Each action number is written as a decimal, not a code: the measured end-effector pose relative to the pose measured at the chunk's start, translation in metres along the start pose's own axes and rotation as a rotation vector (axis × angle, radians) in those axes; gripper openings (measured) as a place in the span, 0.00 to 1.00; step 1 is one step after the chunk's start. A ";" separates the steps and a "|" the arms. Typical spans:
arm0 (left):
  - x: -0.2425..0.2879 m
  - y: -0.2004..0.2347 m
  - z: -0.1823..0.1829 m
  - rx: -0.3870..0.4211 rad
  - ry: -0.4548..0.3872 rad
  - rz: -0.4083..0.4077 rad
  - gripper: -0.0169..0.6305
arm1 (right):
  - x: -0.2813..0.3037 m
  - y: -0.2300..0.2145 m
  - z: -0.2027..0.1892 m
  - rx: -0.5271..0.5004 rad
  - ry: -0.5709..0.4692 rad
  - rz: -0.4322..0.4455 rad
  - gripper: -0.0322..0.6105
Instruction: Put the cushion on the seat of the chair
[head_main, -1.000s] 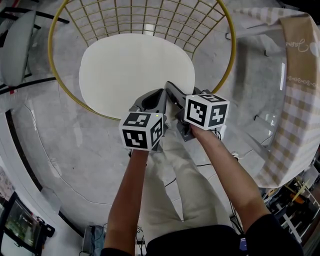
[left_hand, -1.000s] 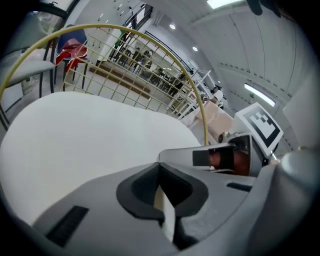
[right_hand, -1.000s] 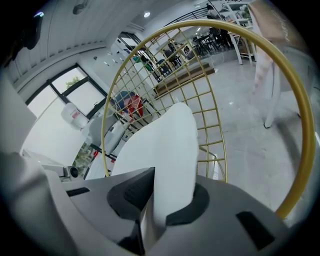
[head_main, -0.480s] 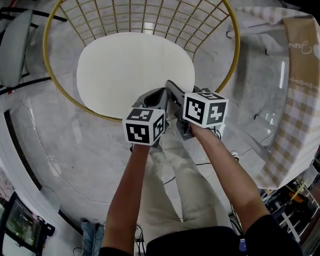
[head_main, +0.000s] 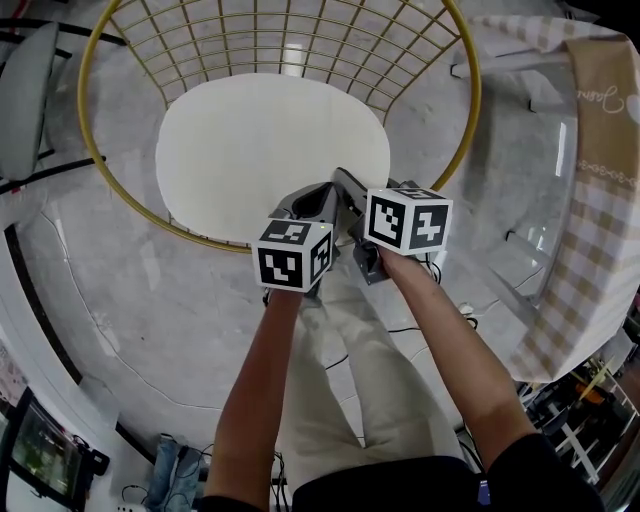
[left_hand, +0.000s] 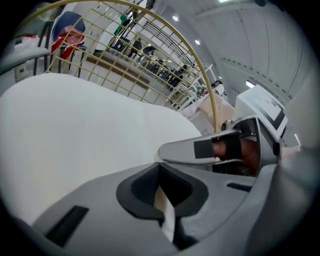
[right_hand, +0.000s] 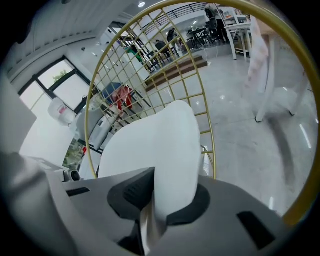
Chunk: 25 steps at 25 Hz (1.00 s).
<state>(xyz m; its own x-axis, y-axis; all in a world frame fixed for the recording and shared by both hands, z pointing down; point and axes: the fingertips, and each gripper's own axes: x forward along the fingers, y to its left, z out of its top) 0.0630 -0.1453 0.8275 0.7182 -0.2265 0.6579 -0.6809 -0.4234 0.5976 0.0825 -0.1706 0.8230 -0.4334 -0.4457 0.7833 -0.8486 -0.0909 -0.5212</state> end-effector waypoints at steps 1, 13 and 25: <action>0.001 0.001 -0.002 0.002 0.006 0.001 0.03 | 0.002 -0.001 -0.002 -0.001 0.006 -0.005 0.15; 0.012 0.012 -0.011 0.027 0.029 0.031 0.03 | 0.016 -0.009 -0.010 -0.053 0.076 -0.081 0.16; 0.018 0.014 -0.012 0.042 0.025 0.048 0.03 | 0.015 -0.019 -0.009 -0.070 0.120 -0.126 0.23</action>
<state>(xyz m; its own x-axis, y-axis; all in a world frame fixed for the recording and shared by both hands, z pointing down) 0.0645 -0.1452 0.8533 0.6806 -0.2255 0.6970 -0.7075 -0.4495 0.5454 0.0892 -0.1671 0.8475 -0.3516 -0.3252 0.8778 -0.9158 -0.0750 -0.3946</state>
